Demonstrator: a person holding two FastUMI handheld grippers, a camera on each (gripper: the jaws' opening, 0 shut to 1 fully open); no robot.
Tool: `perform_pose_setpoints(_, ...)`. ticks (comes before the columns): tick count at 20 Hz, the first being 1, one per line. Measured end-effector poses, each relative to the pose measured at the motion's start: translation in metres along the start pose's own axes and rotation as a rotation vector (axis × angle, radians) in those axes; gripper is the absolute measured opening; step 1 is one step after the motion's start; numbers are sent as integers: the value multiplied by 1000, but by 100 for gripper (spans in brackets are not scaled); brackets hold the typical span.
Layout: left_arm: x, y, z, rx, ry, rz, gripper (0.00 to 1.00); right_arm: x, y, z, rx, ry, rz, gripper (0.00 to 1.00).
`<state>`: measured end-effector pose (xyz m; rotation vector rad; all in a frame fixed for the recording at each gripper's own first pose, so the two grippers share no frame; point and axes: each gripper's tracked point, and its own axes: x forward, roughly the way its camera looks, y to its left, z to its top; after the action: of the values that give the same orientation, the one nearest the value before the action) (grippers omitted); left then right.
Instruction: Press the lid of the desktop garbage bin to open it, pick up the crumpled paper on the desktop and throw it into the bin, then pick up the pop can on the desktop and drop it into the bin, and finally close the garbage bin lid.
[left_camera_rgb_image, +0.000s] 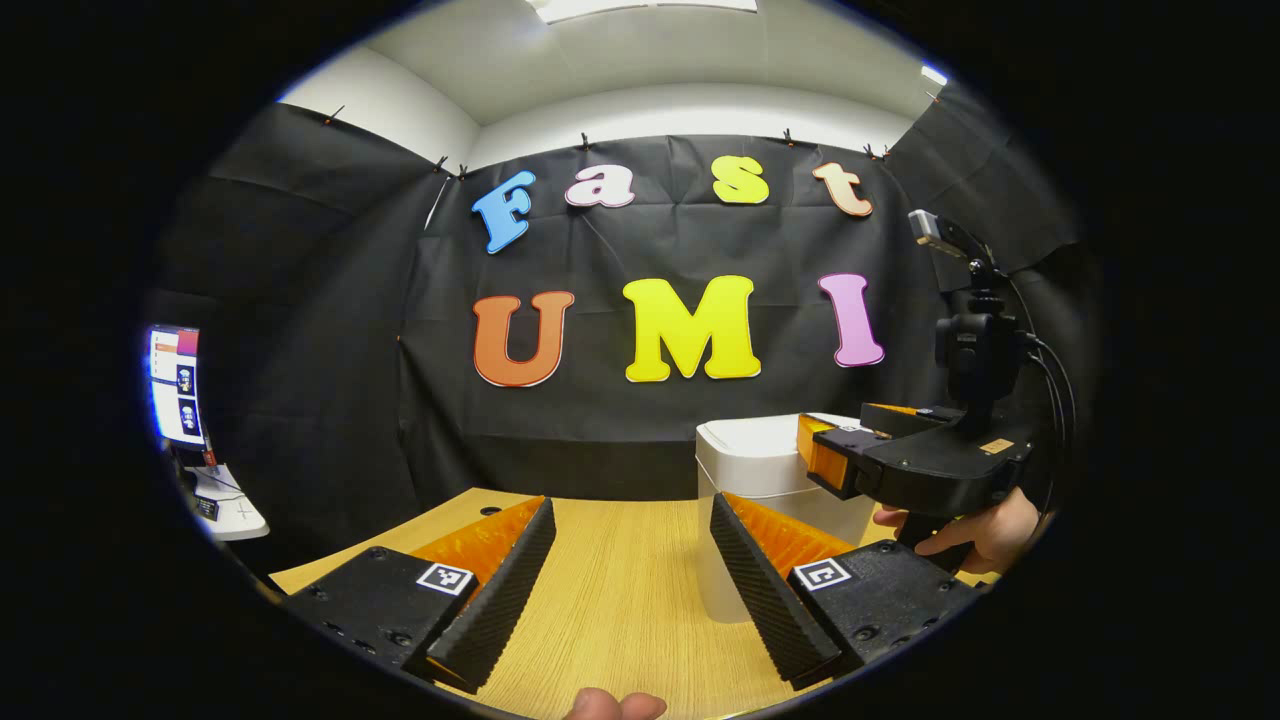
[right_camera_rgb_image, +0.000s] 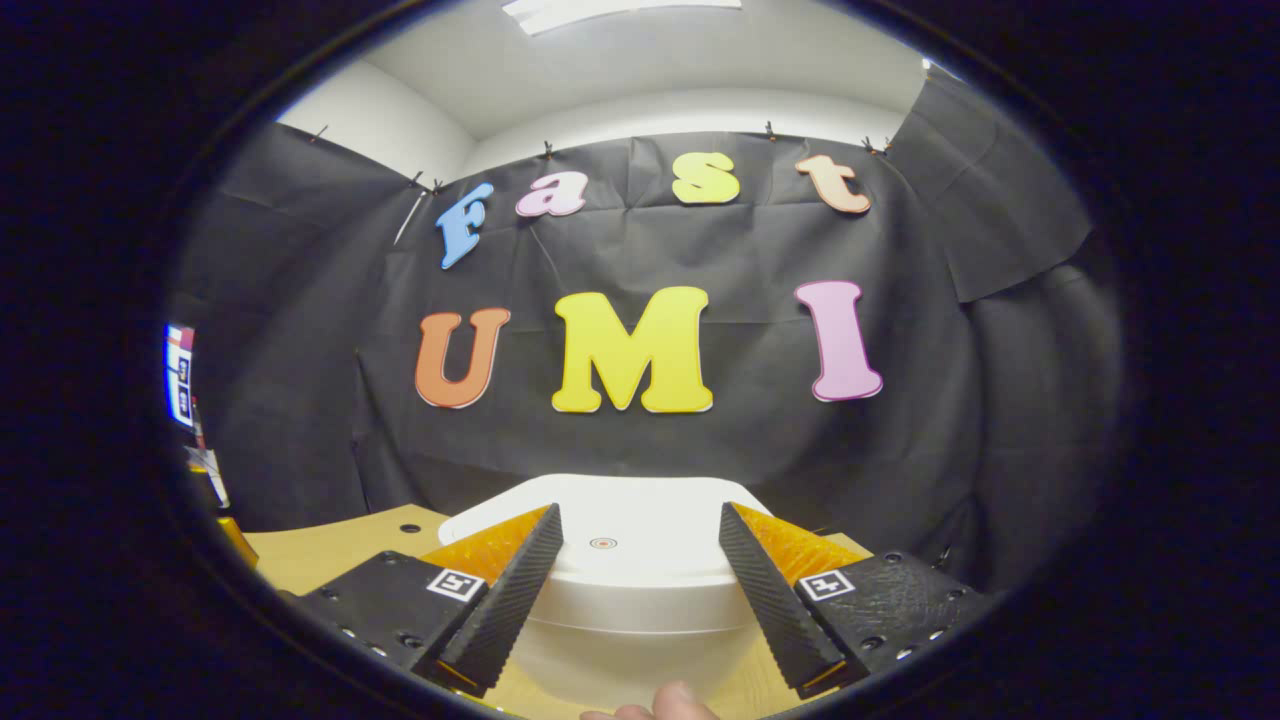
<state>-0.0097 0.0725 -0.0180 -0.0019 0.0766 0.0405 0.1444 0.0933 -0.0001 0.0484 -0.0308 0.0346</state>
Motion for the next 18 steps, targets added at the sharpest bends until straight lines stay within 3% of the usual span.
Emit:
perform_pose_setpoints(7,10,-6,16,-7,-31,31,100,-31,-28,45,0,-110,0,97)
perform_pose_setpoints(9,10,-17,22,-2,-53,27,100,-46,-39,51,47,-117,10,97)
perform_pose_setpoints(14,9,-54,32,-9,-106,-14,99,-84,-85,49,-12,-115,-62,98)
perform_pose_setpoints(18,10,-69,24,-21,-92,-23,100,-109,-108,30,13,-70,-59,98)
